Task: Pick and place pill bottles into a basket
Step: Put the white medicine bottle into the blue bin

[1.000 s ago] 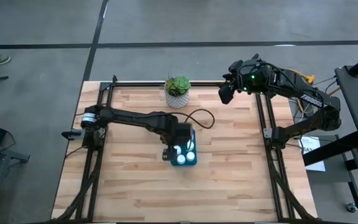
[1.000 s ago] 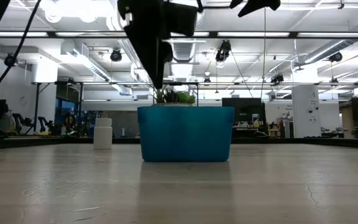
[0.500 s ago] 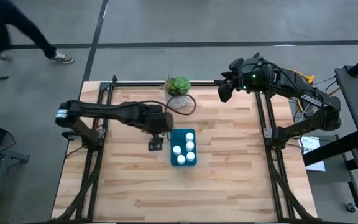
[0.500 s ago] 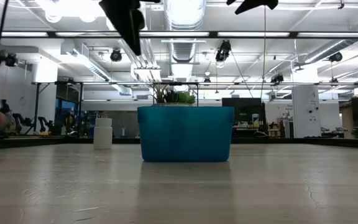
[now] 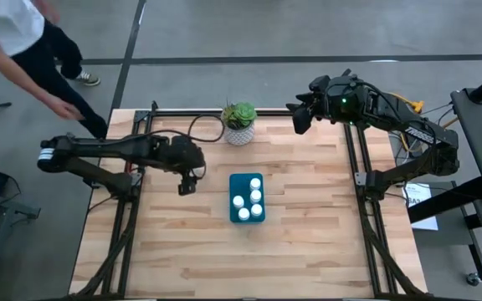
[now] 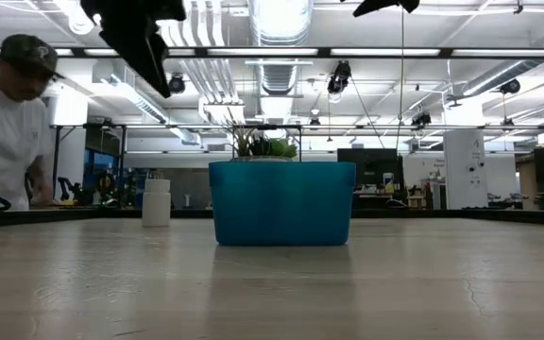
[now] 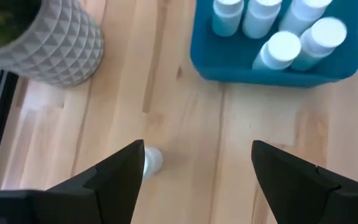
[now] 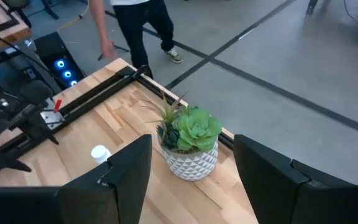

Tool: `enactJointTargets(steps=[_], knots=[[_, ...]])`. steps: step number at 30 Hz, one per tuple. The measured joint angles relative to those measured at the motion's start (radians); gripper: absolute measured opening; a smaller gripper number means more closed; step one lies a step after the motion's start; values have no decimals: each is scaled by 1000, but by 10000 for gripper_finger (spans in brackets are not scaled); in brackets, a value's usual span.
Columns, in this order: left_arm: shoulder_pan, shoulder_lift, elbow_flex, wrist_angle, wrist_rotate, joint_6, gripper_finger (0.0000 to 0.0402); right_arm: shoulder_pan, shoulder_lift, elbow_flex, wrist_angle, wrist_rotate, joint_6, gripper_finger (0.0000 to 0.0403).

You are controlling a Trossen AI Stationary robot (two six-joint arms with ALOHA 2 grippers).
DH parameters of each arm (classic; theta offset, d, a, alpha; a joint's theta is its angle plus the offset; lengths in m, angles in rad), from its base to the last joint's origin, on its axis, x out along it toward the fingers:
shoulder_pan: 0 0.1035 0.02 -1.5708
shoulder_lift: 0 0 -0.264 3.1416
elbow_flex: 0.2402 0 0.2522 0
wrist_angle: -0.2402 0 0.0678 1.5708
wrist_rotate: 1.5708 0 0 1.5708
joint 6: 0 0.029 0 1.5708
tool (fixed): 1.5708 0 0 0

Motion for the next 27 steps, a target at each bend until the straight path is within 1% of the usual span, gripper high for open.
enactJointTargets(steps=[3, 5, 9, 14, 18, 24, 27], knots=[[20, -42, -59, 5, 6, 5, 276, 0, 0, 0, 2, 8, 16, 219], [34, -60, -92, 6, 9, 26, 276, 0, 0, 0, 6, 33, 17, 219], [75, -67, -138, 5, 49, 31, 276, -1, 0, 0, 35, 53, 2, 219], [137, -54, -162, 52, 109, 27, 276, -13, 0, 0, 71, 52, -66, 219], [179, -49, -177, 115, 113, 29, 276, -30, 0, 0, 75, 52, -105, 219], [245, -23, -194, 117, 124, 75, 276, -55, 0, 0, 75, 49, -155, 219], [285, 5, -198, 128, 164, 107, 276, -73, 6, 0, 79, 49, -179, 219]])
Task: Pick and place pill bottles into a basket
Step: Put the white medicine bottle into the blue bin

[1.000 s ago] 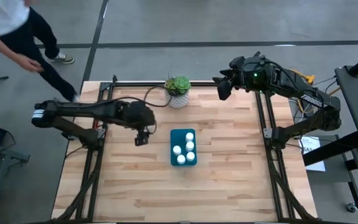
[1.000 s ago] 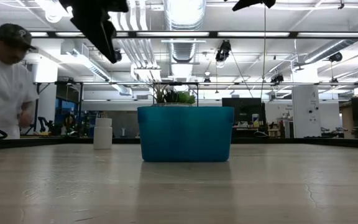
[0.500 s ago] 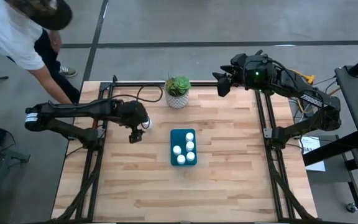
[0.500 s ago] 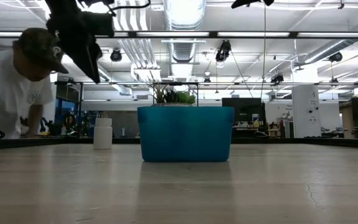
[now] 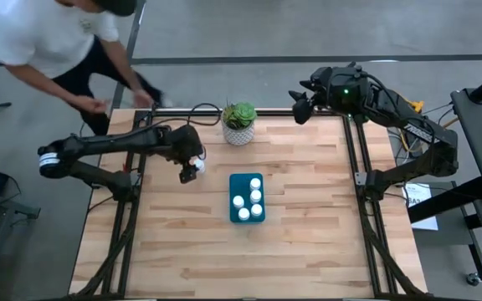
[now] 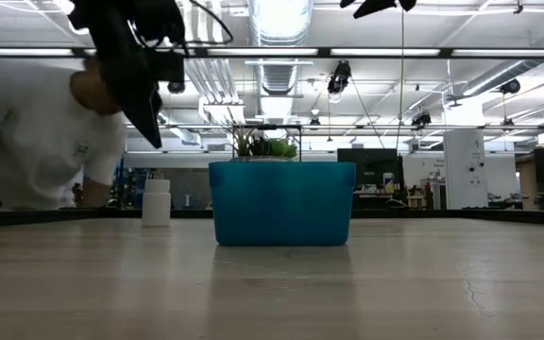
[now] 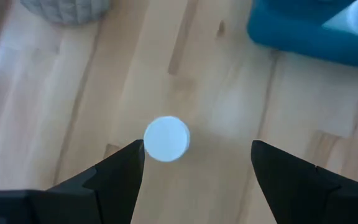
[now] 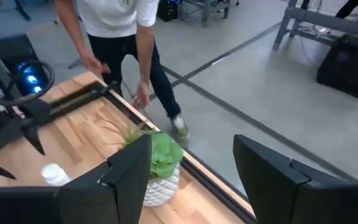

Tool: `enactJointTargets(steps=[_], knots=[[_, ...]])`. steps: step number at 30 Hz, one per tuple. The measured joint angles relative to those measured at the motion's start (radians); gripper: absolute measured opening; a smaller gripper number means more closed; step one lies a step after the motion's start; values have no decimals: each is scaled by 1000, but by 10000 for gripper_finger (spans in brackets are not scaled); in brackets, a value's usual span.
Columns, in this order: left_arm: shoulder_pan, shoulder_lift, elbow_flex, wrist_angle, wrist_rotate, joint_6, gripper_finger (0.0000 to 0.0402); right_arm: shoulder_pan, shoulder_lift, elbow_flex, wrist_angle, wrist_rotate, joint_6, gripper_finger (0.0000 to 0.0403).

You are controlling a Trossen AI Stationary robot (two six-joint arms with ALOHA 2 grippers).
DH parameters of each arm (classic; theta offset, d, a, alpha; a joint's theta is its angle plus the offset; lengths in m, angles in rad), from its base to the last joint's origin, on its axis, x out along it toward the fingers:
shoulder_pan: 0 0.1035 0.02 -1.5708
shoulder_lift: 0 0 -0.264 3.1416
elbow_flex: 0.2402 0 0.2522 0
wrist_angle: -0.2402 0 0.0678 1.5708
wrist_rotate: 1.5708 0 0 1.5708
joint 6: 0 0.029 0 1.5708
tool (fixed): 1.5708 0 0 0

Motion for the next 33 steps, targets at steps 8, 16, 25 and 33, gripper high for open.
enactJointTargets(steps=[8, 16, 25, 33], knots=[[55, 84, -3, 18, 37, 62, 276, -37, 19, 0, 0, -58, -23, 219], [92, 120, -3, 43, 42, 102, 276, -38, 57, 0, 1, -94, -22, 219], [133, 124, -7, 56, 61, 132, 276, -40, 73, 0, 5, -116, -21, 219], [146, 139, -15, 59, 78, 156, 276, -40, 73, 0, 27, -116, -23, 219]])
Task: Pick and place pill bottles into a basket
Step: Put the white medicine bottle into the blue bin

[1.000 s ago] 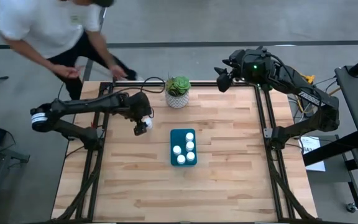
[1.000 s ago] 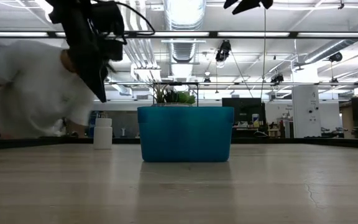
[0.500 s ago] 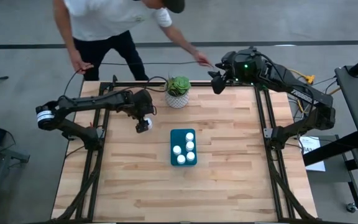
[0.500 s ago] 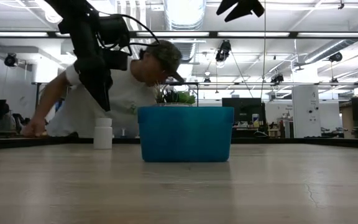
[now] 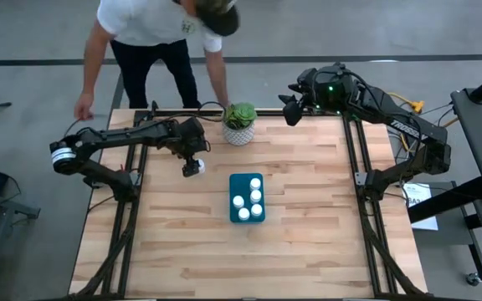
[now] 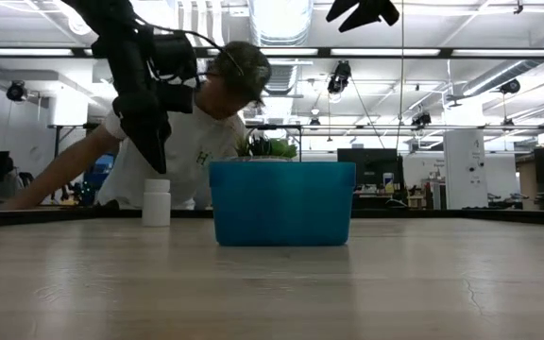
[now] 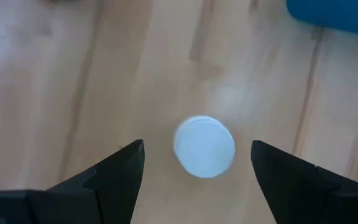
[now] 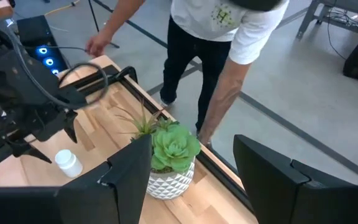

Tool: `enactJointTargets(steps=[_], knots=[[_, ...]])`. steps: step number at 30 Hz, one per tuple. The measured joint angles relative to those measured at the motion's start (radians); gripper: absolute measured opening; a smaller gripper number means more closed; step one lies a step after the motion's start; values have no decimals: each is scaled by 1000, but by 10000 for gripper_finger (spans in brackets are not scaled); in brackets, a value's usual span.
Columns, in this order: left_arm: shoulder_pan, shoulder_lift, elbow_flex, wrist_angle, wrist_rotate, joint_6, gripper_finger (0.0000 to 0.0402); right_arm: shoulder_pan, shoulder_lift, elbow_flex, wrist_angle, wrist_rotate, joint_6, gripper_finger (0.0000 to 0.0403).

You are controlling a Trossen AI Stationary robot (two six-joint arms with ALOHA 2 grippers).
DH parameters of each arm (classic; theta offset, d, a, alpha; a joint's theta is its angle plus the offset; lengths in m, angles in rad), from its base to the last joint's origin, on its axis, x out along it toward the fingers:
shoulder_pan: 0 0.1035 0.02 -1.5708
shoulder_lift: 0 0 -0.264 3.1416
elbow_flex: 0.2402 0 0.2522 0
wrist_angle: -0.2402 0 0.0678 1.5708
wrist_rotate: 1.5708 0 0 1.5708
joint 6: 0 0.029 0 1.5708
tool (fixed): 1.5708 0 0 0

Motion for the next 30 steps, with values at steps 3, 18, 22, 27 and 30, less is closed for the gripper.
enactJointTargets(steps=[3, 18, 22, 27, 30], knots=[[2, 28, -12, -6, 19, 0, 276, 0, 0, 0, 0, 0, -1, 219], [2, 136, -22, 63, 26, -1, 276, 0, 0, 0, -2, -17, 12, 219], [2, 133, -23, 62, 26, -2, 269, 0, 0, 0, -2, -17, 13, 219], [2, 130, -20, 63, 26, -2, 219, 0, 0, 0, -2, -16, 7, 219], [2, 128, -20, 63, 26, -3, 169, 0, 0, 0, -2, -16, 6, 219]])
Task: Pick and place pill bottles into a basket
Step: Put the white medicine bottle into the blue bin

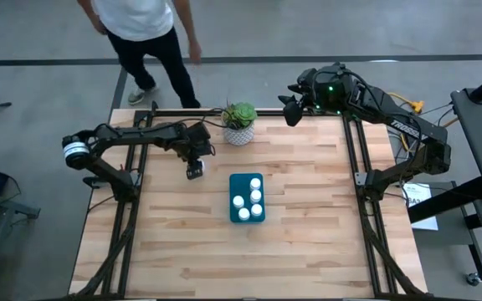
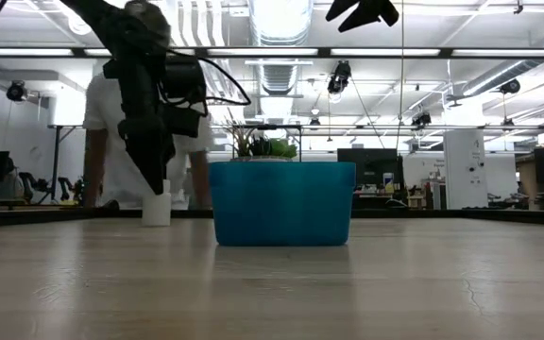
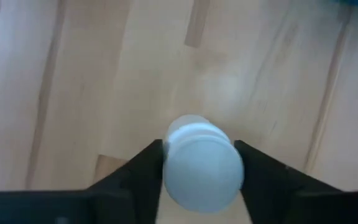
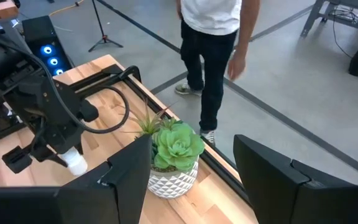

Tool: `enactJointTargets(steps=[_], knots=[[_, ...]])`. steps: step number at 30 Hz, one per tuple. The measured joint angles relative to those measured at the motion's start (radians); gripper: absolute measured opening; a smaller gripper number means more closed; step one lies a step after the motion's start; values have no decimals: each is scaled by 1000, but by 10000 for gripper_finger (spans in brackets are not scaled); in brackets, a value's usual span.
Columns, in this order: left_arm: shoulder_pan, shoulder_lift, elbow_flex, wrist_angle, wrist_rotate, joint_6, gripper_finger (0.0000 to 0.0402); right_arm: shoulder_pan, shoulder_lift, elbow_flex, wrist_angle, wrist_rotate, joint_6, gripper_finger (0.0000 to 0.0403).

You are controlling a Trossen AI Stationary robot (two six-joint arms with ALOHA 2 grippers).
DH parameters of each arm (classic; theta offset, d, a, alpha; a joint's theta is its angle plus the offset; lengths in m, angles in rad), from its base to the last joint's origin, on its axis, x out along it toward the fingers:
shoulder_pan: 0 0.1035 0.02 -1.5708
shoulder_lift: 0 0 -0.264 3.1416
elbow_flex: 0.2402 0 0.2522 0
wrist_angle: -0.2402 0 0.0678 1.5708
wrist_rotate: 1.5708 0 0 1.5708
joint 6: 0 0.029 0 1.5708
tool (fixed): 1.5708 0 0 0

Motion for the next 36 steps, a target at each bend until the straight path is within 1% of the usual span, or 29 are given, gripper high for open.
enactJointTargets(steps=[2, 7, 11, 14, 20, 28, 32, 36], knots=[[0, -4, 4, -13, 0, -10, 141, 0, 0, 0, 0, 0, 0, 219], [-1, -8, 46, -102, 0, -25, 141, 0, 0, 0, 0, 0, 0, 219], [-1, -24, 123, -176, 0, -25, 141, 0, 0, 0, 0, 0, 0, 219], [-6, -41, 192, -198, 0, -26, 141, 0, 0, 0, 0, 0, -1, 219], [-30, -44, 353, -293, -5, -57, 141, 0, 0, 0, 0, 0, -1, 219], [-124, -29, 514, -360, -23, -95, 141, 0, -13, 0, 0, 5, 23, 219], [-184, 7, 576, -382, -23, -129, 141, -1, -24, 12, -2, 39, 21, 219], [-250, 76, 650, -414, -29, -131, 141, -8, -42, 27, -1, 75, 3, 219]])
